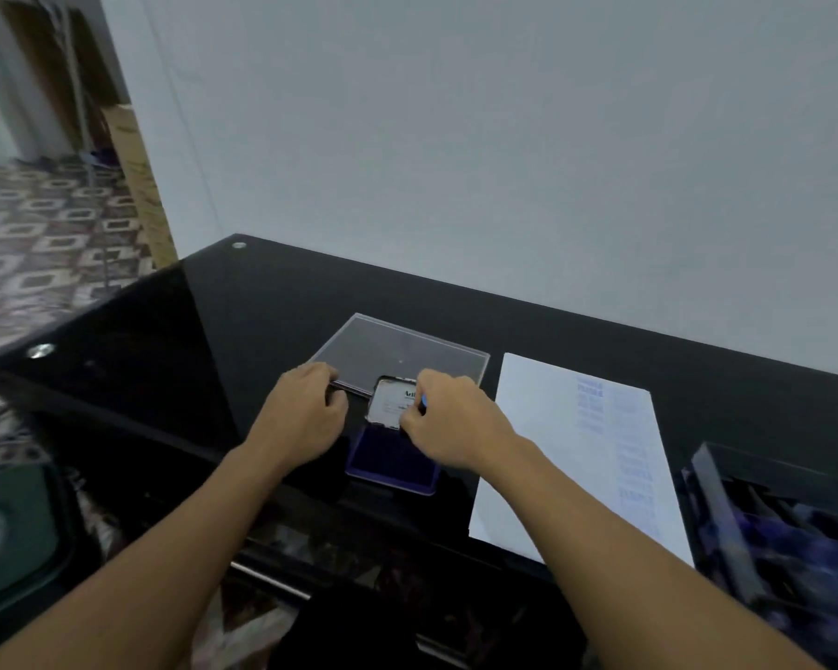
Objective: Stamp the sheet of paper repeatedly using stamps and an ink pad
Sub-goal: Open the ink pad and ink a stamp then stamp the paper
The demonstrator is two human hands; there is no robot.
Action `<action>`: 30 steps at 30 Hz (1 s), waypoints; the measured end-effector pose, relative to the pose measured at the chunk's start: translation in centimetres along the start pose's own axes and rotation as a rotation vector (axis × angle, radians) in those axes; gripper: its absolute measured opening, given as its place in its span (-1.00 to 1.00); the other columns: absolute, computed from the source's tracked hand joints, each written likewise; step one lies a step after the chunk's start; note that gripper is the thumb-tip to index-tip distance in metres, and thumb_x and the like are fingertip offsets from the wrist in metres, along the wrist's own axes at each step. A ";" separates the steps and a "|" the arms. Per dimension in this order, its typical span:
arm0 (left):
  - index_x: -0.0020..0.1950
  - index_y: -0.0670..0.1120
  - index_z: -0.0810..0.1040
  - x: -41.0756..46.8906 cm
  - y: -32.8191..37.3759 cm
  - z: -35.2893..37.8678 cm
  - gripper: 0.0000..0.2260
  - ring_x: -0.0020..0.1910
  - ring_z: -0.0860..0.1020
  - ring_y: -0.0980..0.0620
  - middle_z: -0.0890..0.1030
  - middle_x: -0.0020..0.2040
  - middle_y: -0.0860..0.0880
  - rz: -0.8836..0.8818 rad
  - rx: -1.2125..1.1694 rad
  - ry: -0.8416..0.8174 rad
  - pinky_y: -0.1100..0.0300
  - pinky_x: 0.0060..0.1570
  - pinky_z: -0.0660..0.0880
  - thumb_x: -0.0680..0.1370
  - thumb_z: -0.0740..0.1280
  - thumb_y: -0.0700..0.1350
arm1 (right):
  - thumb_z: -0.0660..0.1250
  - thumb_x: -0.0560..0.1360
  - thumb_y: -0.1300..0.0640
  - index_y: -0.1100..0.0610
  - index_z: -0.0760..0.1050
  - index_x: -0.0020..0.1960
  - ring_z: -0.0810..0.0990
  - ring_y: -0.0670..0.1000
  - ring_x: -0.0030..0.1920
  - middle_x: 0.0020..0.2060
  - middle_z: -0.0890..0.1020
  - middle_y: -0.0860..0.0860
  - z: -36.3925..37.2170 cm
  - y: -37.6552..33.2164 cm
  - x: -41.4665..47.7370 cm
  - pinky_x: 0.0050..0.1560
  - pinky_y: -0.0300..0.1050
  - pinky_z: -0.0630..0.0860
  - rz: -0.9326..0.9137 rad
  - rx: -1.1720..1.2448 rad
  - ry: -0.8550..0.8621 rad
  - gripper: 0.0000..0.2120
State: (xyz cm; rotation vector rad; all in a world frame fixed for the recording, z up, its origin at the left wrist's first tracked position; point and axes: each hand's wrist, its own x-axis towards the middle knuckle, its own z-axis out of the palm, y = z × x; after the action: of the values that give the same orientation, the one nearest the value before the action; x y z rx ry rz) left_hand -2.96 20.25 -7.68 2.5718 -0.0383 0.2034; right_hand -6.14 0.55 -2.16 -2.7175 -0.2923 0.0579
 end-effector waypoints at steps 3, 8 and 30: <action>0.18 -0.07 0.55 -0.7 -1.1 0.1 -0.70 0.18 0.50 -0.04 0.58 0.16 -0.02 -0.001 0.038 0.008 -0.05 0.25 0.45 0.54 0.18 -0.01 | 0.21 0.56 0.04 0.06 0.33 -0.12 0.59 0.09 -0.20 -0.24 0.55 0.01 0.7 -0.9 0.1 -0.25 0.00 0.55 -0.047 0.000 -0.018 -0.86; 0.30 -0.13 0.54 -1.8 -2.5 1.6 -0.65 0.35 0.43 -0.06 0.53 0.33 -0.08 0.015 0.095 0.033 -0.09 0.38 0.33 0.57 0.22 -0.04 | 0.21 0.56 0.09 -0.03 0.23 -0.23 0.57 0.10 -0.12 -0.27 0.46 -0.06 2.0 -1.7 0.3 -0.24 -0.07 0.41 -0.089 -0.016 -0.030 -0.77; 0.45 -0.06 0.40 -2.4 -3.0 2.9 -0.62 0.53 0.22 -0.02 0.34 0.51 -0.05 0.041 0.170 0.076 -0.07 0.53 0.10 0.64 0.14 -0.01 | 0.18 0.62 0.13 0.06 0.33 0.04 0.57 0.12 -0.09 -0.06 0.62 0.13 5.6 -2.1 1.2 -0.12 0.01 0.59 -0.091 0.018 0.030 -0.97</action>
State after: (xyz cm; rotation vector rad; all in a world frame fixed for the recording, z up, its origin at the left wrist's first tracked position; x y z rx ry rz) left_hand -4.75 21.19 -12.02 2.7316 -0.0473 0.3330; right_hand -5.83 4.92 -6.45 -2.6805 -0.4035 -0.0060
